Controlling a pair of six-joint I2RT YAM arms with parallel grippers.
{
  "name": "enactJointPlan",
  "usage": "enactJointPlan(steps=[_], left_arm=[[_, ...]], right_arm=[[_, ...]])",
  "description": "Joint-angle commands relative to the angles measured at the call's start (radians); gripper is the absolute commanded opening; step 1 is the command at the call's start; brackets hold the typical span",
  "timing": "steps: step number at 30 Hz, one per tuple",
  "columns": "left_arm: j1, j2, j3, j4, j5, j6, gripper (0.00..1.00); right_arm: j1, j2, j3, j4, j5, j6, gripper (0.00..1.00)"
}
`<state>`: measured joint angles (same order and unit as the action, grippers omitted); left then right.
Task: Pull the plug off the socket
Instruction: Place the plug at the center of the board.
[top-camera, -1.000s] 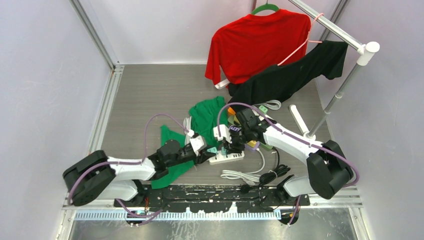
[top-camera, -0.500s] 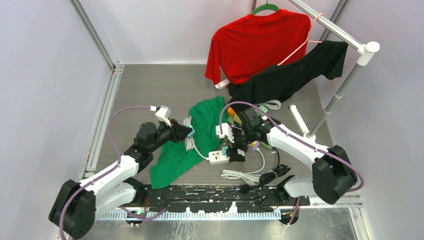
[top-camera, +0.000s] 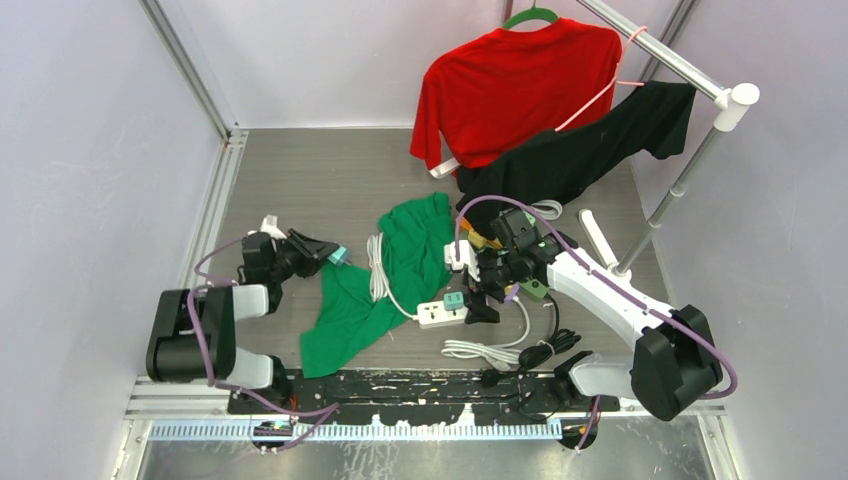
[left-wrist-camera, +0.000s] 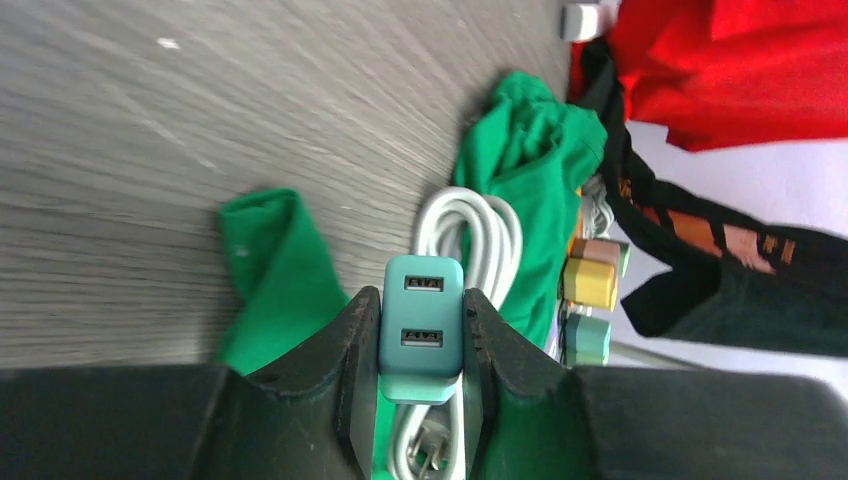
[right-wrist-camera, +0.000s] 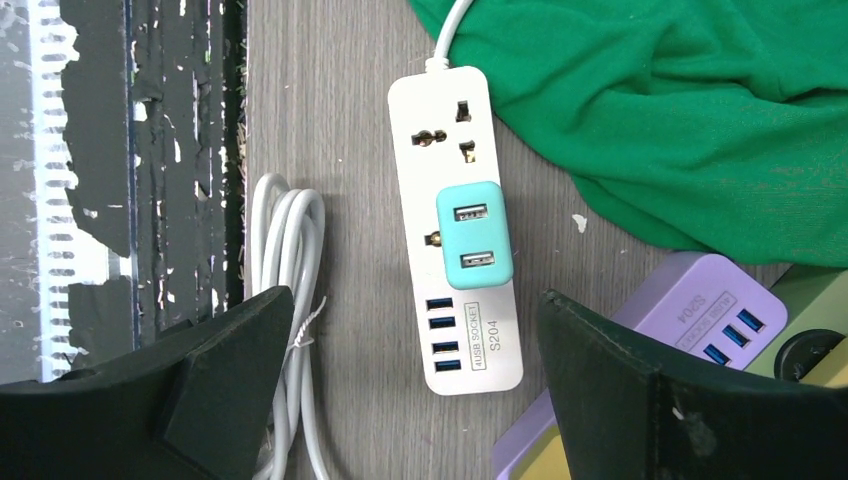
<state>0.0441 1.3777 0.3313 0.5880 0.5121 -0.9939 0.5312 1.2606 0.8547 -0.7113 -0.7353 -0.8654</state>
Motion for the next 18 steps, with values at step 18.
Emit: enactJointPlan(steps=[18], left_arm=[[0.178,0.209,0.088,-0.011,-0.193,-0.192,0.33]], right_arm=[[-0.007,-0.022,0.019,-0.01,-0.042,-0.035,0.97]])
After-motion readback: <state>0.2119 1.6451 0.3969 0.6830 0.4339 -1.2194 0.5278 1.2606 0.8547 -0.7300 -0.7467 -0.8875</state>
